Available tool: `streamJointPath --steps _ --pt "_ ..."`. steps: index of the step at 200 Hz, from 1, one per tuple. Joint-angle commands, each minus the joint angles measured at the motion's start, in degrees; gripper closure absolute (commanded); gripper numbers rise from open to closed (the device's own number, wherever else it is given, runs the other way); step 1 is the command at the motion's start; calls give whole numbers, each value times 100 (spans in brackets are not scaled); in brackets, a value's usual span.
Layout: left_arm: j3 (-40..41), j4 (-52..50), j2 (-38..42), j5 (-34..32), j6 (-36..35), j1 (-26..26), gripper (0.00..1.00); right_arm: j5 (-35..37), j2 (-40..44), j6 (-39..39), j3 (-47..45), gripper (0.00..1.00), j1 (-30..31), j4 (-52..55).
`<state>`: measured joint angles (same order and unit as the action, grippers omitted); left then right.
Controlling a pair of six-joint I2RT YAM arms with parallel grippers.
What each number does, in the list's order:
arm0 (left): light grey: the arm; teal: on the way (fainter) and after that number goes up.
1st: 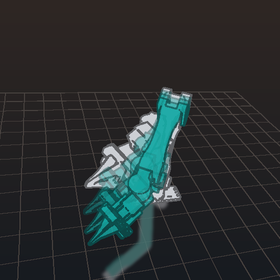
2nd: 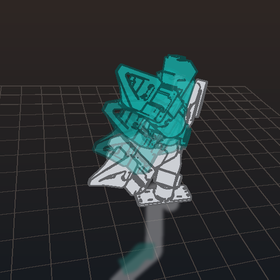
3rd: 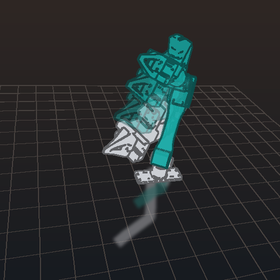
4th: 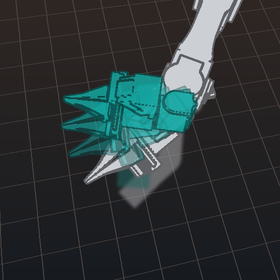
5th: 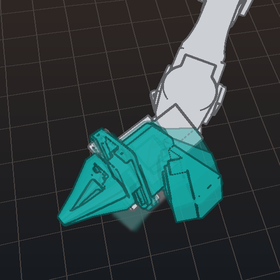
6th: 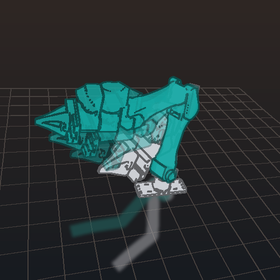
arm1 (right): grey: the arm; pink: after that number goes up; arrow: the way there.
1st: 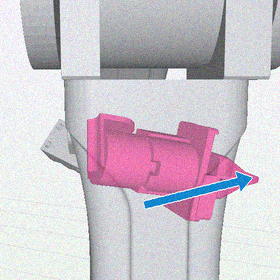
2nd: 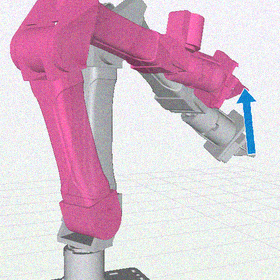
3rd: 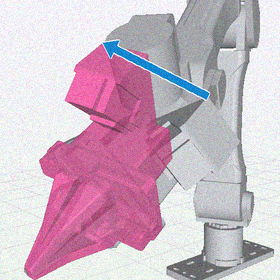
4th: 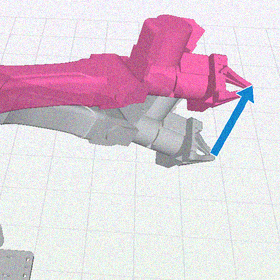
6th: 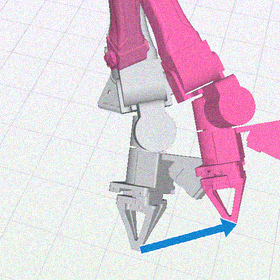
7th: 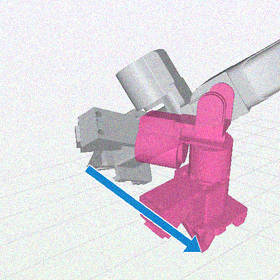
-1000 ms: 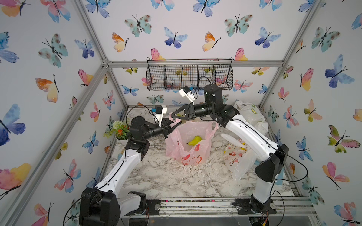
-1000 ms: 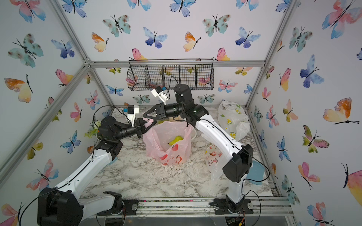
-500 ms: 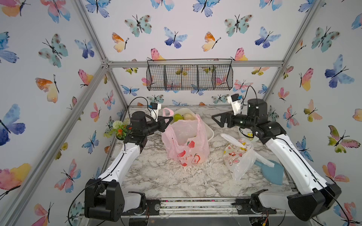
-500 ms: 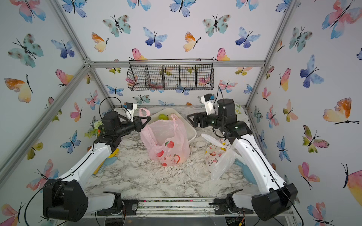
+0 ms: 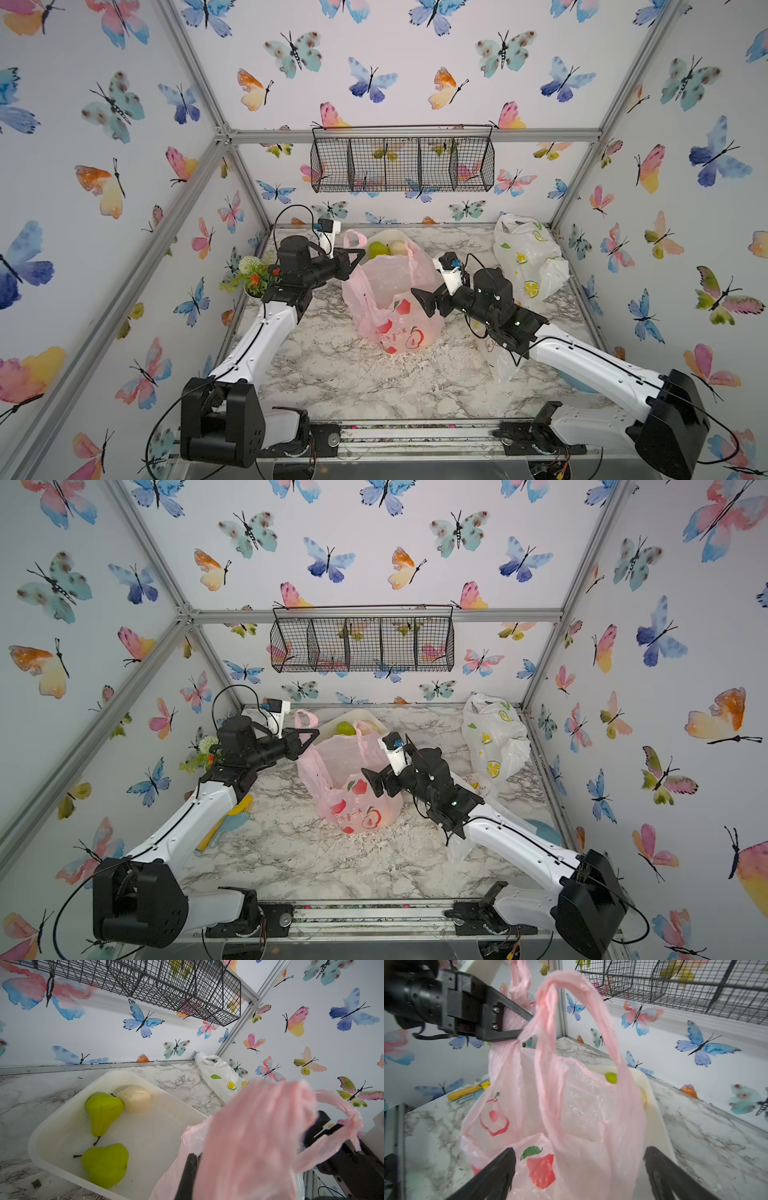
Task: Place the pears into plastic bags & tie knots
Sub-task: Tie the plastic bag at the center of the board.
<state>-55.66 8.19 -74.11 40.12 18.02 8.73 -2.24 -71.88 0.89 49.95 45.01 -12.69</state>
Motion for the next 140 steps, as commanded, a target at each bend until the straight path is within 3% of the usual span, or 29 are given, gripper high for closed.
streamJointPath --steps 1,47,82,105,124,140 --pt "-23 -142 107 31 -80 2 100 262 -395 -438 49 0 -69 -951" --pt "-10 -203 194 78 -132 -1 100 -197 -929 -354 241 2 -535 -1290" --pt "53 -220 221 140 -125 6 100 -1444 -1366 -570 640 2 -872 -1151" --pt "89 -238 248 164 -106 10 100 -1755 -1682 -747 1010 6 -925 -832" --pt "90 -265 274 188 -98 10 100 -2217 -1889 -663 1072 15 -1006 -978" --pt "79 -282 274 176 -95 7 100 -2341 -2054 -552 1195 29 -1025 -969"
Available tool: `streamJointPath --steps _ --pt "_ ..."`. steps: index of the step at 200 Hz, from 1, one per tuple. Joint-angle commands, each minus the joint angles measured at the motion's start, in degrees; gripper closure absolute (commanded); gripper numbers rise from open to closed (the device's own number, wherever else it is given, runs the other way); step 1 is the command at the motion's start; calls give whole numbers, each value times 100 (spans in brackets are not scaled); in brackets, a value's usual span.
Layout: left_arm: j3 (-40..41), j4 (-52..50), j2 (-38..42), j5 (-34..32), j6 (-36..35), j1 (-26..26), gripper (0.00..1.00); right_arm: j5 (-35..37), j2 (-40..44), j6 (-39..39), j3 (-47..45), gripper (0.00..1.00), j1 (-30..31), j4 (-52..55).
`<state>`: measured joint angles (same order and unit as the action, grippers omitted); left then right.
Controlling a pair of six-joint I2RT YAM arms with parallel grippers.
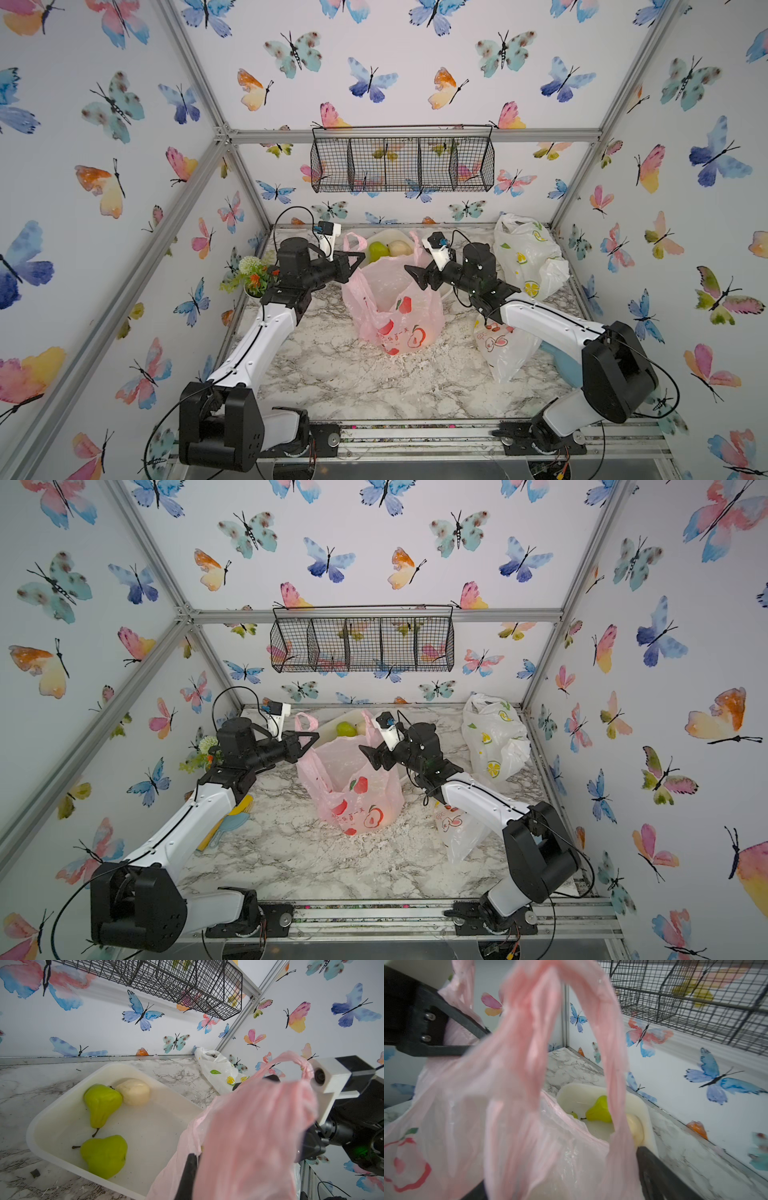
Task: Place the pears into plastic bags & tie knots
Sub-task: Tie the plastic bag at the center of the board.
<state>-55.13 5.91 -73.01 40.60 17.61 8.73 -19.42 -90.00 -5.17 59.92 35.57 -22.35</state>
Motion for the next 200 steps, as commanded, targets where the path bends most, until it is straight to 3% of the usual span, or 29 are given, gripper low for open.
streamJointPath --steps 1,41,83,138,200 --pt "23 -59 165 126 -50 6 100 -624 -249 65 206 31 -83 -5" --pt "-23 -134 182 125 -30 15 100 -499 -299 472 164 66 -129 -227" --pt "-127 -377 14 45 -110 70 100 -50 -95 361 68 97 -126 52" --pt "-660 -1482 -667 67 -1213 506 100 -11 749 197 -173 98 84 577" --pt "-1138 -1779 -1262 612 -1754 542 94 230 447 -656 542 97 745 1425"
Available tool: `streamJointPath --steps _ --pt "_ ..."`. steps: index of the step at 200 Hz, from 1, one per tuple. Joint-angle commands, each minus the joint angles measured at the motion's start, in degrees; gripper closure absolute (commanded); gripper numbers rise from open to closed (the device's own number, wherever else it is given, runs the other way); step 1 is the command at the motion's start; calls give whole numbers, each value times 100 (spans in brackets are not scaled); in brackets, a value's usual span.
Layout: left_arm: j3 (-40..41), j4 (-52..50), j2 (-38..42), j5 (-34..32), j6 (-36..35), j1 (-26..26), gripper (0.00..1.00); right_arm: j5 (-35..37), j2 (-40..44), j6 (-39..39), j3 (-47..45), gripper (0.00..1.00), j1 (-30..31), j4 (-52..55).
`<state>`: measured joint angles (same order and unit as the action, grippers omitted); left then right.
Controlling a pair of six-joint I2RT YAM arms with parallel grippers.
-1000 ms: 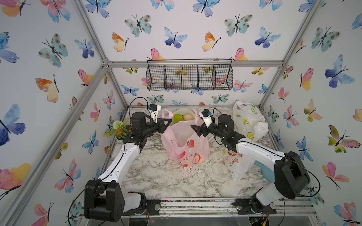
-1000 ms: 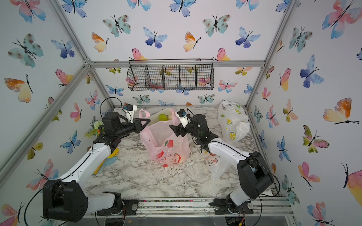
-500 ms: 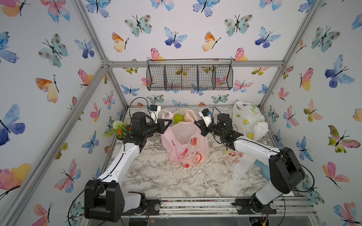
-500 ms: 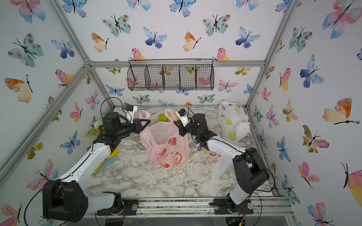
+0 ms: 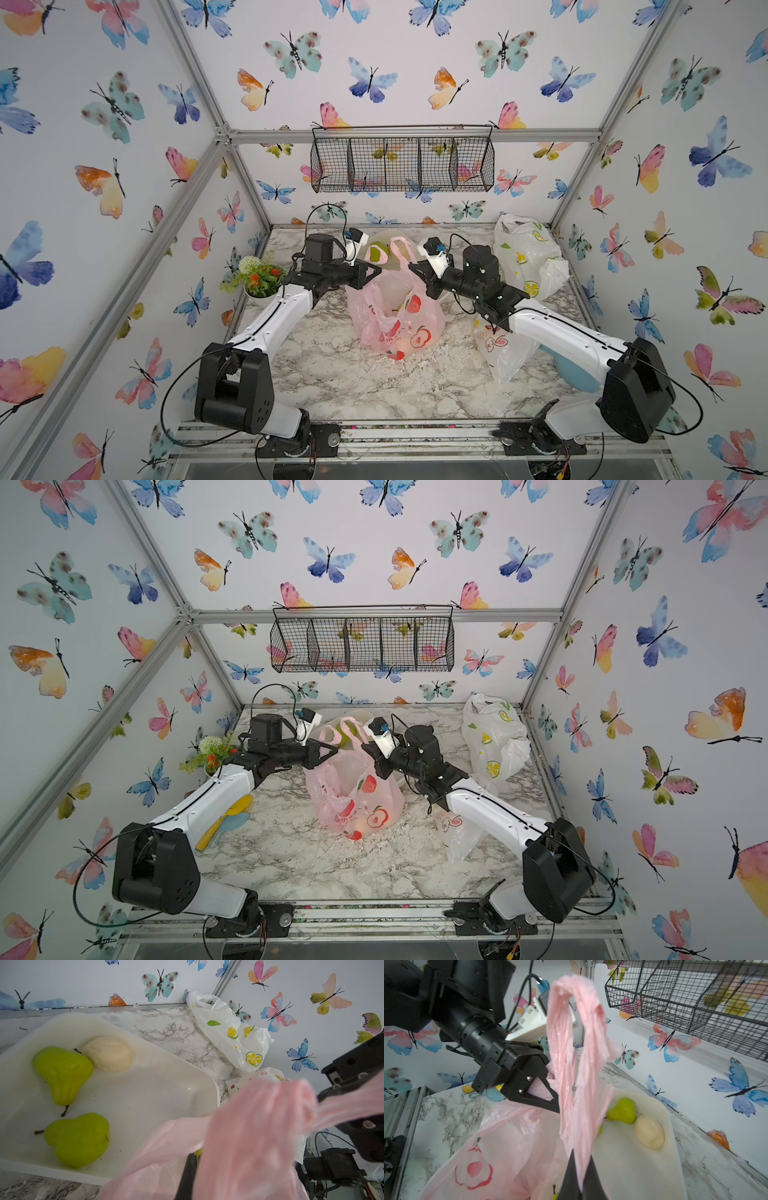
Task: Place the pears into plastic bags & tie knots
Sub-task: Tie the plastic bag at the center of the board.
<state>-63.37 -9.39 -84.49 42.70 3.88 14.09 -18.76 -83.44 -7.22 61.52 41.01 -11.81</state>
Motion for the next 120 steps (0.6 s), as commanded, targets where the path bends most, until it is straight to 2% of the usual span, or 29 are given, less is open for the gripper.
streamJointPath --steps 1,35,71,95,120 --pt "-324 -262 -122 404 -385 6 94 177 -217 -457 398 97 212 372" --pt "-632 -909 -287 558 -866 105 89 622 -777 -622 962 98 480 484" --pt "-493 -1233 -61 697 -1294 116 77 921 -1179 -751 1318 98 586 626" --pt "-549 -1567 47 913 -1671 121 66 907 -1267 -824 1345 98 584 627" --pt "-556 -1510 120 900 -1655 40 57 547 -1311 -896 1381 98 584 731"
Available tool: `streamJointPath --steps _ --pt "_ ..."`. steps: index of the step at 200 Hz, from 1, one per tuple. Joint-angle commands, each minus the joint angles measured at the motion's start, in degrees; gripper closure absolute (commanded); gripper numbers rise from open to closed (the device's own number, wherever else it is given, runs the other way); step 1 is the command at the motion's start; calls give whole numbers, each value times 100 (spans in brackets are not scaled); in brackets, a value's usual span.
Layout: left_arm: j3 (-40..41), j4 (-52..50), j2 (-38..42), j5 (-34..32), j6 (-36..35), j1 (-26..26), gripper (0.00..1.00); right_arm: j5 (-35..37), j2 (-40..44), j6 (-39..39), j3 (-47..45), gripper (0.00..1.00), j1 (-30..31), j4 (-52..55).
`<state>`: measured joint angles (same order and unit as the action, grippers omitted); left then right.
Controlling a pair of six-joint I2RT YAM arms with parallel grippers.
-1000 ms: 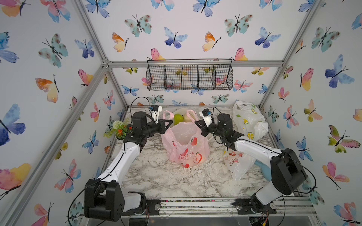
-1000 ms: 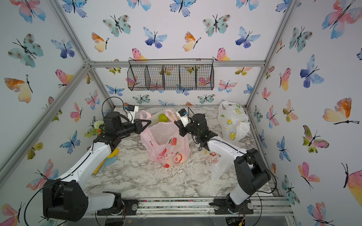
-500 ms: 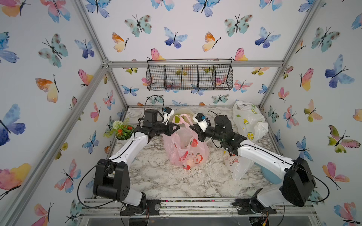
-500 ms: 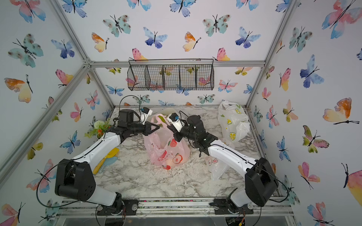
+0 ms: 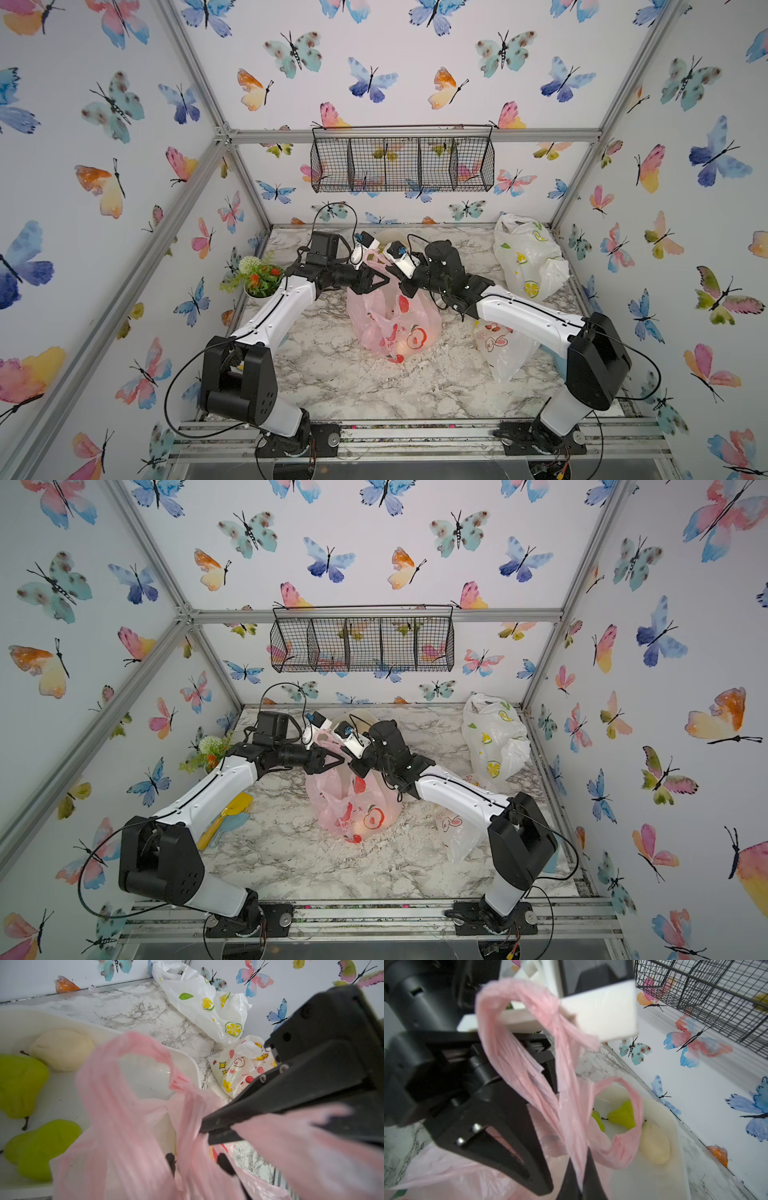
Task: Place the pears into plastic bags & tie knots
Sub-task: Tie the plastic bag at the center of the board.
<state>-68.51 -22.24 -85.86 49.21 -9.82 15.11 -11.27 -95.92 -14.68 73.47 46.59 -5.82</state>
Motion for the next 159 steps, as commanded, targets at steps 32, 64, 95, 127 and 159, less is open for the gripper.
streamJointPath --steps 32,64,95,127,159 --pt "-117 -84 197 212 -176 -162 50 -521 -20 -163 137 97 28 106" --pt "-240 154 50 480 60 -381 58 -649 3 -171 141 97 26 121" --pt "-352 257 -57 726 145 -404 61 -658 -84 -210 209 97 27 203" --pt "-359 264 -112 908 148 -378 57 -623 -120 -224 264 97 27 186" --pt "-338 170 -178 938 55 -378 84 -518 -99 -141 317 97 26 192"
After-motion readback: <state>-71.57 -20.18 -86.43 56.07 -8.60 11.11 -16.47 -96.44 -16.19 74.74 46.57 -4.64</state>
